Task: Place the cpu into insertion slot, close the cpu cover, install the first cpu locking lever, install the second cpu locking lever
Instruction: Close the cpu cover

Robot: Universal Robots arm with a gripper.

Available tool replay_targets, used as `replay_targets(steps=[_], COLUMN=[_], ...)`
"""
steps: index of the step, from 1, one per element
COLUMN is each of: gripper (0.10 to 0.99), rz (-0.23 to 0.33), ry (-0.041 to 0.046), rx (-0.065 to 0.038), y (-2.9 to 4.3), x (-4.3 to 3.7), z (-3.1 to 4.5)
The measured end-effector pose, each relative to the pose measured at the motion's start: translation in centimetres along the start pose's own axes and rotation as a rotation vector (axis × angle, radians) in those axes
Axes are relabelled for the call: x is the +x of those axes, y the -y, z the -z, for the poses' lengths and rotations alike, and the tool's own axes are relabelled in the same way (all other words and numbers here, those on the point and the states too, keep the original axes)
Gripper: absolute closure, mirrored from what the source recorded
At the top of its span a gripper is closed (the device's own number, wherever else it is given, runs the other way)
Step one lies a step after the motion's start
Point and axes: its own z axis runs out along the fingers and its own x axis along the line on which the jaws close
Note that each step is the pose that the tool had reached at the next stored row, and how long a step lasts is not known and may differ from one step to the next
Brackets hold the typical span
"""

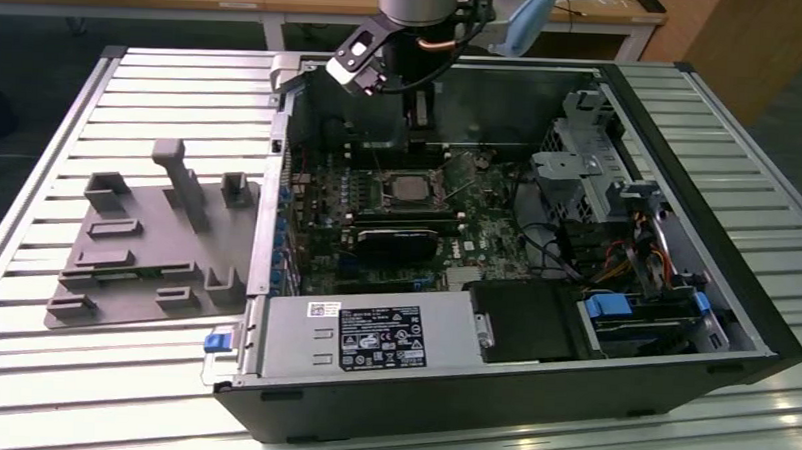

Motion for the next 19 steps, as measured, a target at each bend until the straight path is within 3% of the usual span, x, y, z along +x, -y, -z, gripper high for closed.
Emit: replay_targets(steps=[19], gripper=[0.98], rz=[0.0], ry=[-0.0001], rx=[0.0], y=[-3.05], x=[0.1], z=[-0.29])
